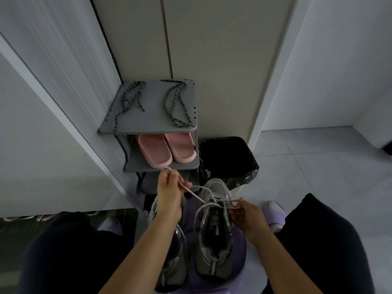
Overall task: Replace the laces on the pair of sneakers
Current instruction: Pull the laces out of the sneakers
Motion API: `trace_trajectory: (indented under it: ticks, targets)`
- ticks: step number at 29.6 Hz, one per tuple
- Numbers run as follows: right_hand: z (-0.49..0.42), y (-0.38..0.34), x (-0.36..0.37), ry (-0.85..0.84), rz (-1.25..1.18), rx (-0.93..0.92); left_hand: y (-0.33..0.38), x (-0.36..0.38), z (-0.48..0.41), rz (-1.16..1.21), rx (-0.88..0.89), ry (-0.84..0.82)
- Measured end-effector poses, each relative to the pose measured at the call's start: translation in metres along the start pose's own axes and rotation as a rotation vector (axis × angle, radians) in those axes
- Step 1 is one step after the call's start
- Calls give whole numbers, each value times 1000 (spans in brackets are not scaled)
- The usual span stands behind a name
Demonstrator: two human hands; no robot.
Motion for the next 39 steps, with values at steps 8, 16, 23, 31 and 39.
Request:
trace_trajectory:
  ticks: [8, 16, 23, 31, 39]
  targets:
    - [4, 4, 6, -193, 370, -230, -73, 1, 23, -761, -88, -401]
    - [3, -13, 2, 47, -136, -197, -68, -5, 26, -676, -140, -330]
    - [5, -3, 5, 109, 116, -339, -69, -8, 26, -704, -139, -296]
    - [-4, 13, 7, -75, 400, -223, -66, -6, 30, -729, -123, -288]
    - [5, -27, -3, 109, 73, -273, -63, -9, 32, -776, -133, -281]
Point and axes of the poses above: each hand's wrist, its own z-axis away from the middle knuckle, its own x-axis out of the palm, y = z × x, the point moved 1 cm from there along -z, towards the middle knuckle, and after that the axes turned 1 degree about -z, right-handed, at the moved point
